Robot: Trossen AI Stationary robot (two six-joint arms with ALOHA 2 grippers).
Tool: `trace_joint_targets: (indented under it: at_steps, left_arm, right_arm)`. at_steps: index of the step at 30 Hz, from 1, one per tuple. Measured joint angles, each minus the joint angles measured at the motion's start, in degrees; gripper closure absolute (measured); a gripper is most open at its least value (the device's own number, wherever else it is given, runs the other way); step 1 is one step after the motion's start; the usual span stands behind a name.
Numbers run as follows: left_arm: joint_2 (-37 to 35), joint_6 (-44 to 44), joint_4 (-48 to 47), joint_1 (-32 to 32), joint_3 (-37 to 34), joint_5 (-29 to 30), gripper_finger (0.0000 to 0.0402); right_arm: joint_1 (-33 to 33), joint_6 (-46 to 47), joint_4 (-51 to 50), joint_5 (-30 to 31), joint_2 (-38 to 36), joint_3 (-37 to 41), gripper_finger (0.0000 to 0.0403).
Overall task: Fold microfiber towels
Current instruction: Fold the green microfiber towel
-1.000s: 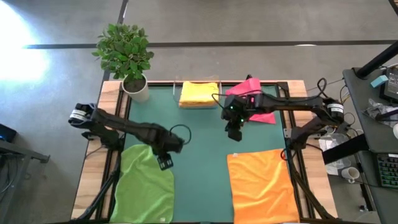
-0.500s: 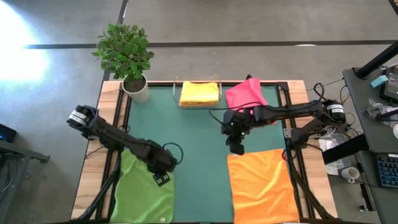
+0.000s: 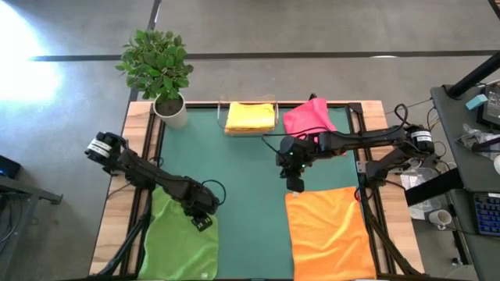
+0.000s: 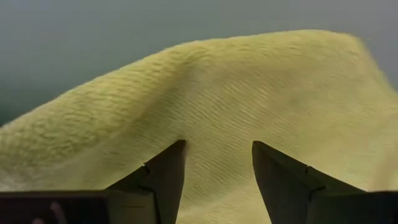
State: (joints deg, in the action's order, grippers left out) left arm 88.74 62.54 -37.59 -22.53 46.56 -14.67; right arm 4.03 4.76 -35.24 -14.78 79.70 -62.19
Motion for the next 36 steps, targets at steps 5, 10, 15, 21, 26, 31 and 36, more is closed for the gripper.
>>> trace_joint_targets:
  at_steps: [5,10,15,21,26,31,36]
  left_arm:
    - [-0.08,0.13,1.13,2.1,-2.9,0.58,0.0231]
    - [-0.07,-2.91,2.81,7.47,-4.66,7.55,0.0231]
    - [-0.01,-8.6,5.76,14.67,-3.66,18.71,0.0231]
    - [0.28,-18.13,14.56,24.37,-3.88,28.47,0.0231]
    - [0.38,-20.06,19.48,32.14,-4.07,34.74,0.023]
    - [-0.29,-22.93,21.07,35.82,-2.38,30.91,0.023]
    - [-3.73,-30.54,19.52,32.12,1.78,26.76,0.023]
  right_arm:
    - [0.0,-0.83,-0.01,0.04,-0.09,0.0,0.0369]
    - [0.0,-0.82,-0.04,0.06,-0.09,0.0,0.0369]
    - [0.0,-0.88,-0.02,0.45,-0.09,0.0,0.0369]
    - [0.0,-0.88,0.0,1.48,-0.09,0.0,0.0369]
    - [0.0,-0.71,0.02,1.96,-0.09,0.0,0.0369]
    - [0.0,0.38,0.02,2.58,-0.1,-0.02,0.0369]
    - [0.0,0.04,0.27,2.9,-0.2,-0.02,0.0369]
